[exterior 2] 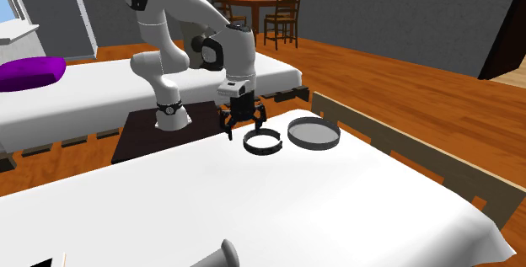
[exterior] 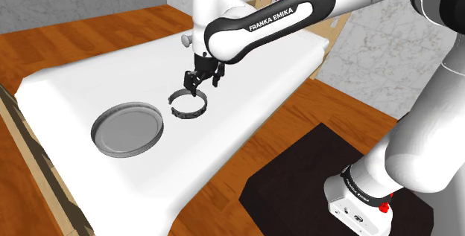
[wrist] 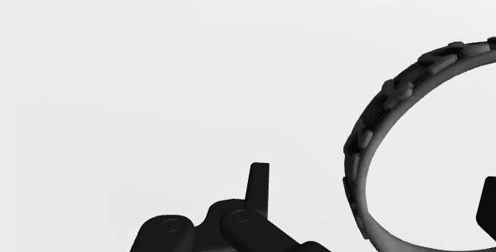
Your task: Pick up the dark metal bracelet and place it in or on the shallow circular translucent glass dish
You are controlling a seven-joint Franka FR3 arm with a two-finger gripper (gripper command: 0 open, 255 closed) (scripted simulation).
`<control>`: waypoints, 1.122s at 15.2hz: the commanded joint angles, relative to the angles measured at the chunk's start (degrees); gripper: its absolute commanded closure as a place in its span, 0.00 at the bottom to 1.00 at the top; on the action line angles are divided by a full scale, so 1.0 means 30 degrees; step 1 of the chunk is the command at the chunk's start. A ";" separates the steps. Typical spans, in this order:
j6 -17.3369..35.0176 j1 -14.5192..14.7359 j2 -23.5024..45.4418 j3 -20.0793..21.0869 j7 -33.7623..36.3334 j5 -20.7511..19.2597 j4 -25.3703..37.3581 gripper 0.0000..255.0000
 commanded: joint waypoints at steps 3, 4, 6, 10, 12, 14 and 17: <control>0.0777 0.0119 0.0771 -0.0123 0.0280 -0.0403 -0.0058 0.00; 0.0987 0.0142 0.0931 -0.0157 0.0340 -0.0495 -0.0122 0.00; 0.1316 0.0180 0.1188 -0.0214 0.0437 -0.0642 -0.0215 0.00; 0.1316 0.0181 0.1188 -0.0214 0.0437 -0.0642 -0.0215 0.00; 0.1316 0.0181 0.1188 -0.0214 0.0437 -0.0642 -0.0215 0.00; 0.1314 0.0180 0.1185 -0.0214 0.0436 -0.0640 -0.0216 1.00; 0.1301 0.0180 0.1177 -0.0211 0.0435 -0.0635 -0.0210 1.00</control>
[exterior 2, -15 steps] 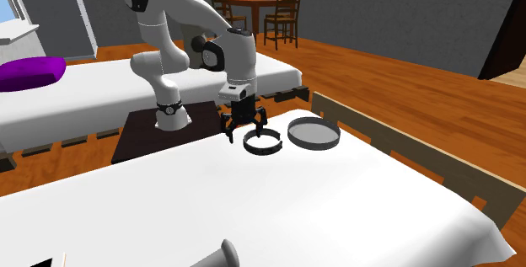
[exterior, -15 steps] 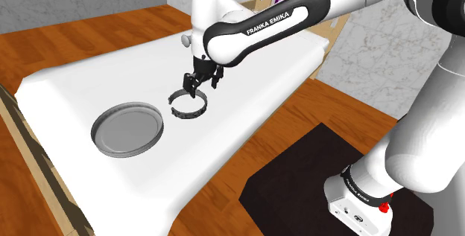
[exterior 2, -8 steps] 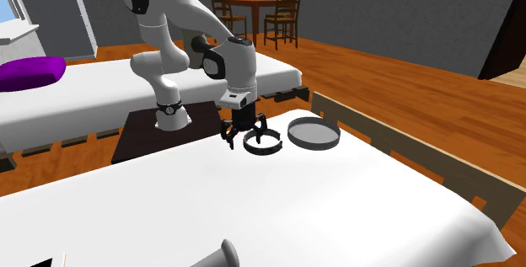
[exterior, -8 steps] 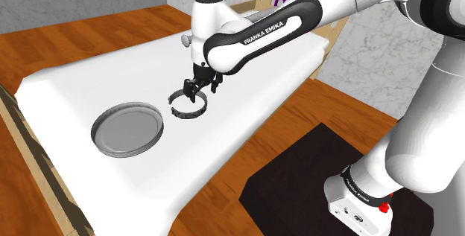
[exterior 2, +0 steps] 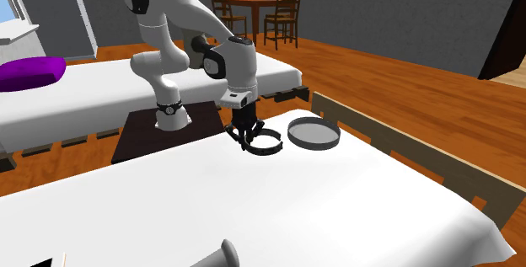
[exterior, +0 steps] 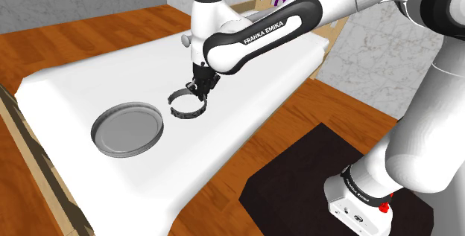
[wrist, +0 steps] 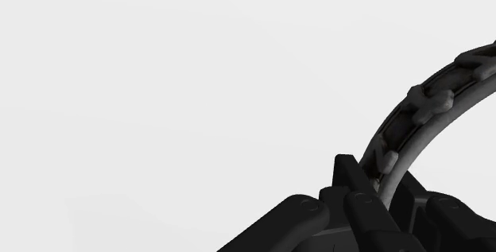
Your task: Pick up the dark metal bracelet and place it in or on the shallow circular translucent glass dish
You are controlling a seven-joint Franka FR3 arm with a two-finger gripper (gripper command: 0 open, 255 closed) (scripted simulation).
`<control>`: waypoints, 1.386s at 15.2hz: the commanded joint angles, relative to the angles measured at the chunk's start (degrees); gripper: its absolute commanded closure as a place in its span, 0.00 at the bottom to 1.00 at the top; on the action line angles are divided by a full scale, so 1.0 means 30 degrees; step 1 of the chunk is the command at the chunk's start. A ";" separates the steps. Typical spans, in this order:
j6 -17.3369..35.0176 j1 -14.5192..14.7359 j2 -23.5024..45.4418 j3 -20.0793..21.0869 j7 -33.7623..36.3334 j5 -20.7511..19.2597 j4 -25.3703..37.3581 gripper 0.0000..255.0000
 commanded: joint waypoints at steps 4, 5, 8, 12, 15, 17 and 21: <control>-0.0026 -0.0006 0.0037 -0.0020 0.0004 -0.0013 0.0009 1.00; -0.0018 0.0005 0.0049 -0.0018 0.0023 -0.0021 0.0011 1.00; -0.0411 -0.0065 -0.0281 0.0047 -0.0125 0.0167 0.0103 1.00; -0.1286 -0.0151 -0.0844 0.0161 -0.0363 0.0499 0.0463 1.00; -0.1955 -0.0204 -0.1231 0.0229 -0.0526 0.0725 0.0778 1.00; -0.2406 -0.0233 -0.1472 0.0266 -0.0628 0.0865 0.1010 1.00; -0.3321 -0.0282 -0.1911 0.0328 -0.0812 0.1116 0.1526 1.00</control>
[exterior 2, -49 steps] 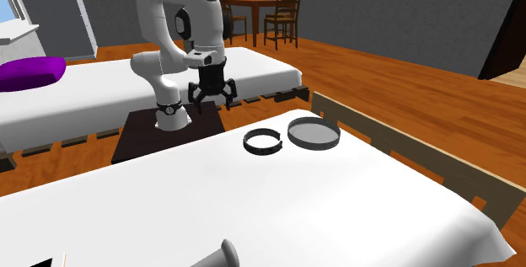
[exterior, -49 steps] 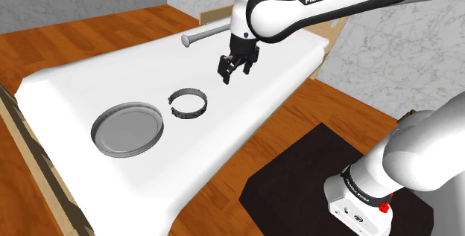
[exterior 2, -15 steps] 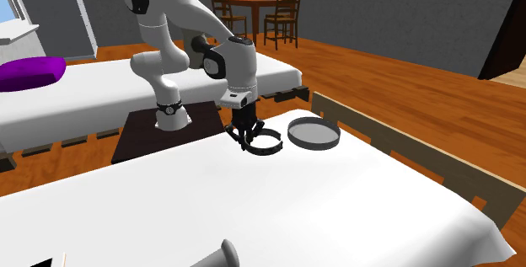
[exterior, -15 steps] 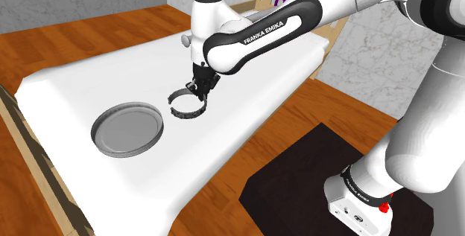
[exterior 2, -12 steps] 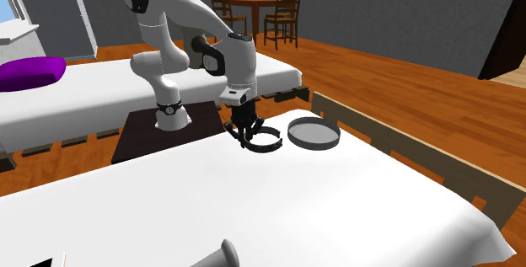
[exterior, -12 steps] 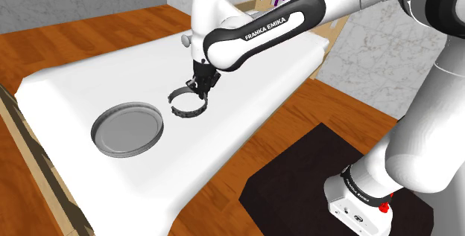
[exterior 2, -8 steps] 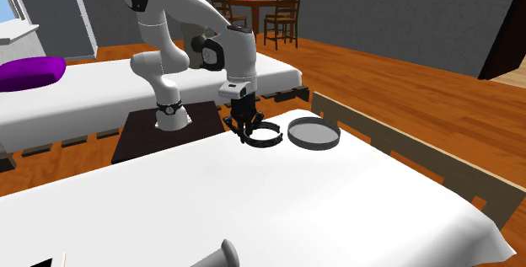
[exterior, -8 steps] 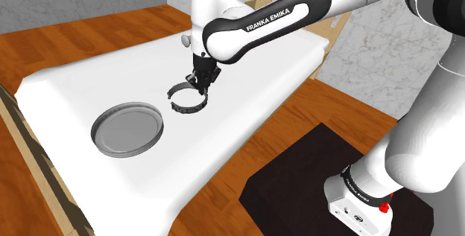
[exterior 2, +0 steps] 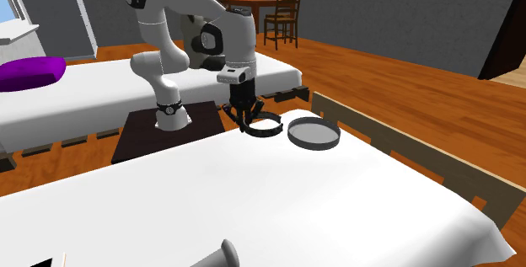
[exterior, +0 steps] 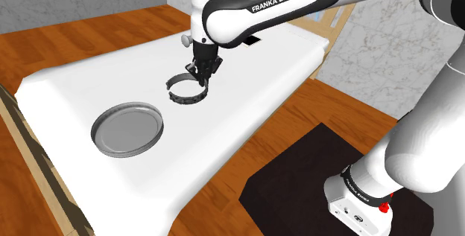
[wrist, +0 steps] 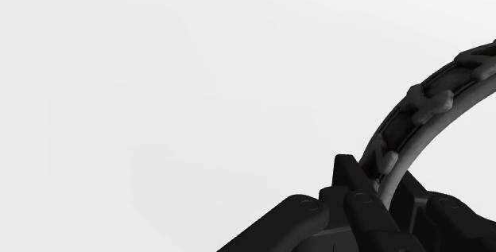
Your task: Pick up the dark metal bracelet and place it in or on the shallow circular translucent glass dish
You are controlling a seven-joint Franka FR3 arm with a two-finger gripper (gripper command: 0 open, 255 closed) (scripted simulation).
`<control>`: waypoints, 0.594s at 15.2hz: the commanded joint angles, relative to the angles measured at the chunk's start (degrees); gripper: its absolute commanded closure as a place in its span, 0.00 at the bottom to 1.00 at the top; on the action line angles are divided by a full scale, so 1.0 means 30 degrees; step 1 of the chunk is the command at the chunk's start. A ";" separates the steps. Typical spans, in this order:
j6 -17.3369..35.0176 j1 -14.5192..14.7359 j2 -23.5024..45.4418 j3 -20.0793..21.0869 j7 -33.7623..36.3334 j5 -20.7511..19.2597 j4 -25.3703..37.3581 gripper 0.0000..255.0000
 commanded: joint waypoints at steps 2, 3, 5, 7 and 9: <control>-0.0740 -0.0024 -0.0292 0.0042 -0.0124 0.0171 0.0468 1.00; -0.0973 -0.0033 -0.0385 0.0053 -0.0164 0.0223 0.0617 1.00; -0.1335 0.0259 -0.0108 0.0203 0.0293 0.0077 0.1210 1.00; -0.1655 0.0881 0.0666 0.0459 0.1262 -0.0332 0.2185 1.00; -0.2026 0.1555 0.1507 0.0661 0.2198 -0.0761 0.3270 1.00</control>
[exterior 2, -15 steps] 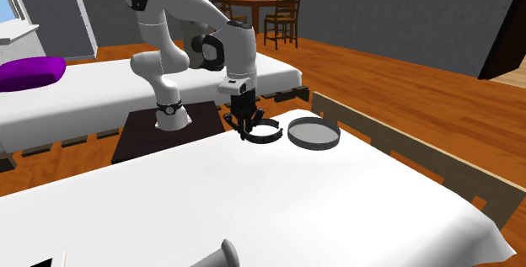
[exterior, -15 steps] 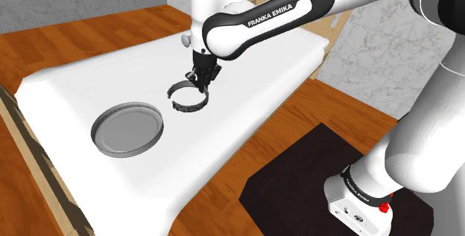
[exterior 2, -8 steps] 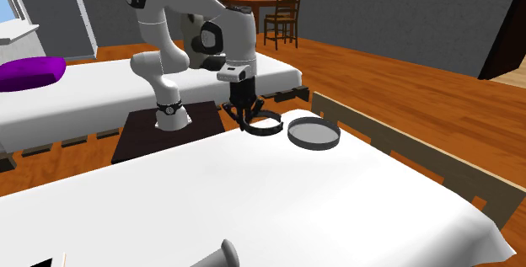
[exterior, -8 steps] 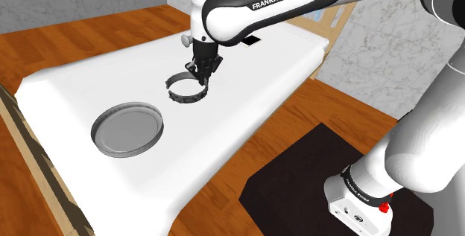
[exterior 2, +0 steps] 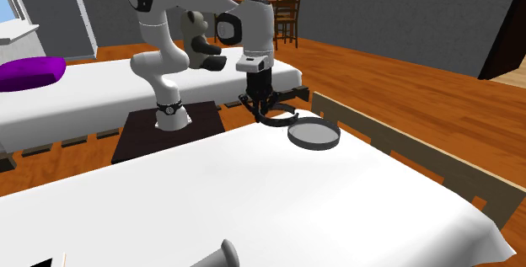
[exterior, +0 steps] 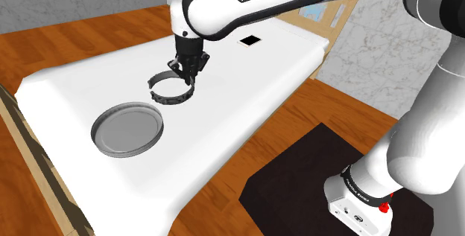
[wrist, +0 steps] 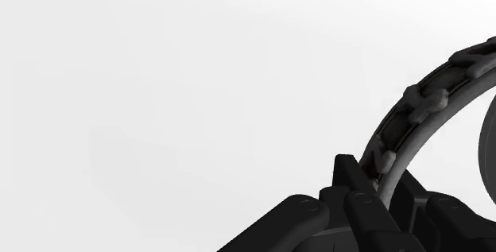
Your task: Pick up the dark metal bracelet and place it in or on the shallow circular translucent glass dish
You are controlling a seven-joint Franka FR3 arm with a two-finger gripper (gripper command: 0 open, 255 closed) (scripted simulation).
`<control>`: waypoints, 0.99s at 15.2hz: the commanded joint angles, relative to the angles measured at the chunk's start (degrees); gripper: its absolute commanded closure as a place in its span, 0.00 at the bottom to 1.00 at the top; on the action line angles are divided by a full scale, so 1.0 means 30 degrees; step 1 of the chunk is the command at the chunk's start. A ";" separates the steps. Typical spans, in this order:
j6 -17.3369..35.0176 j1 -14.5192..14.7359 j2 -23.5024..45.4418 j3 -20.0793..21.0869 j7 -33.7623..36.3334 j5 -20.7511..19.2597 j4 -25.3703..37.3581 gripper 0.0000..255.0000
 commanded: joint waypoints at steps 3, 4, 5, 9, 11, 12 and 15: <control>-0.0852 0.1431 0.1753 0.0339 0.1834 -0.0872 0.2346 1.00; -0.1107 0.1820 0.2249 0.0390 0.2251 -0.1098 0.3029 1.00; -0.1380 0.2222 0.2763 0.0429 0.2652 -0.1323 0.3749 1.00; -0.2673 0.3981 0.5021 0.0463 0.4079 -0.2202 0.7067 1.00; -0.2828 0.4455 0.5691 0.0415 0.4413 -0.2437 0.7842 1.00; -0.2601 0.4445 0.5739 0.0394 0.4444 -0.2467 0.7657 1.00; -0.1936 0.4419 0.5909 0.0335 0.4542 -0.2570 0.7141 1.00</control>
